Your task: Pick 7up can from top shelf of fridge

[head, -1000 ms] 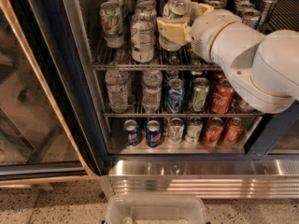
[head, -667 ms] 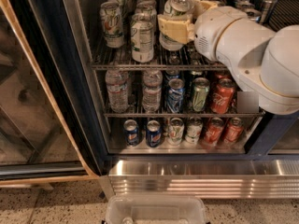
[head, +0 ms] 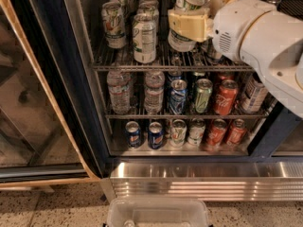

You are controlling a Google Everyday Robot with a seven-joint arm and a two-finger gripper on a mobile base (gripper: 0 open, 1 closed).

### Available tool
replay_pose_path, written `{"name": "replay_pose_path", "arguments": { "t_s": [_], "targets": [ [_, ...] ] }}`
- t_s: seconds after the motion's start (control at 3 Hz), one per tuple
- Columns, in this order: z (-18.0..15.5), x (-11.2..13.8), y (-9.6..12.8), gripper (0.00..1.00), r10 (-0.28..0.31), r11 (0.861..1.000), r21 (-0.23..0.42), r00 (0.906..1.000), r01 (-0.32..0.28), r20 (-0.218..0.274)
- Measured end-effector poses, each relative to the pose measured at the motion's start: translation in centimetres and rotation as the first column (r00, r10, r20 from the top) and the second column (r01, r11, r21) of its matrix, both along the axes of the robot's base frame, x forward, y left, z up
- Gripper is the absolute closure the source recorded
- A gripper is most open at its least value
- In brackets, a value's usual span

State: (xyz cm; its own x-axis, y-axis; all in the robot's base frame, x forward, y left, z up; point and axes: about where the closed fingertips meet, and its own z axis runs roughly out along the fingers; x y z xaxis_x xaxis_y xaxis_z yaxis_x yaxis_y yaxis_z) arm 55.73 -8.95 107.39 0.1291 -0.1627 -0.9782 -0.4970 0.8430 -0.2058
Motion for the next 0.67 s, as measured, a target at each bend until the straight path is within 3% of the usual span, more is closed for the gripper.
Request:
{"name": "replay_pose_path", "arguments": {
  "t_s": [0.33,0.67],
  "targets": [
    [0.94,-0.98,-1.05,1.0,0.051,0.998,0.044,0.9985,-0.05,-0.02],
    [0.94,-0.98,-1.05,1.0,0.051,0.998,0.044,0.9985,-0.05,-0.02]
  ]
}}
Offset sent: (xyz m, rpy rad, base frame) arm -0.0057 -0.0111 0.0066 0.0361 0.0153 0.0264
